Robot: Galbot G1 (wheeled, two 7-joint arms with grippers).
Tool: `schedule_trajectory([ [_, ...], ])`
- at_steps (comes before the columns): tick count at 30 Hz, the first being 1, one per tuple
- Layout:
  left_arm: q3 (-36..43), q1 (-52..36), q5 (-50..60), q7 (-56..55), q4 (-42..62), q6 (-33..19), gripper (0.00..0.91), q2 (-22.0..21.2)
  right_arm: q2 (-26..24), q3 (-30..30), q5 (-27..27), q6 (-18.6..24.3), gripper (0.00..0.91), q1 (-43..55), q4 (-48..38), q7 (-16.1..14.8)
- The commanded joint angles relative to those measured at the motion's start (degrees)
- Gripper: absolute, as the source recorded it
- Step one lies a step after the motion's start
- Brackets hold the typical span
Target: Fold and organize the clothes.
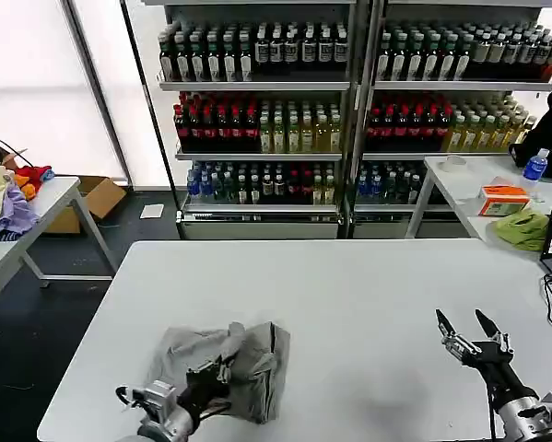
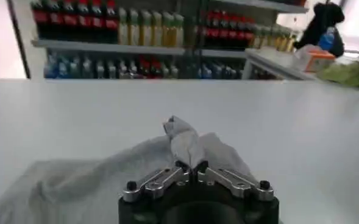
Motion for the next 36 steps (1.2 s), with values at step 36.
schedule_trajectory([
  [36, -19.1, 10.9, 5.9, 3.7, 0.2, -2.1, 0.907, -10.2, -1.0, -4.3, -1.8, -0.3, 0.907, 1.7, -0.1, 0.0],
])
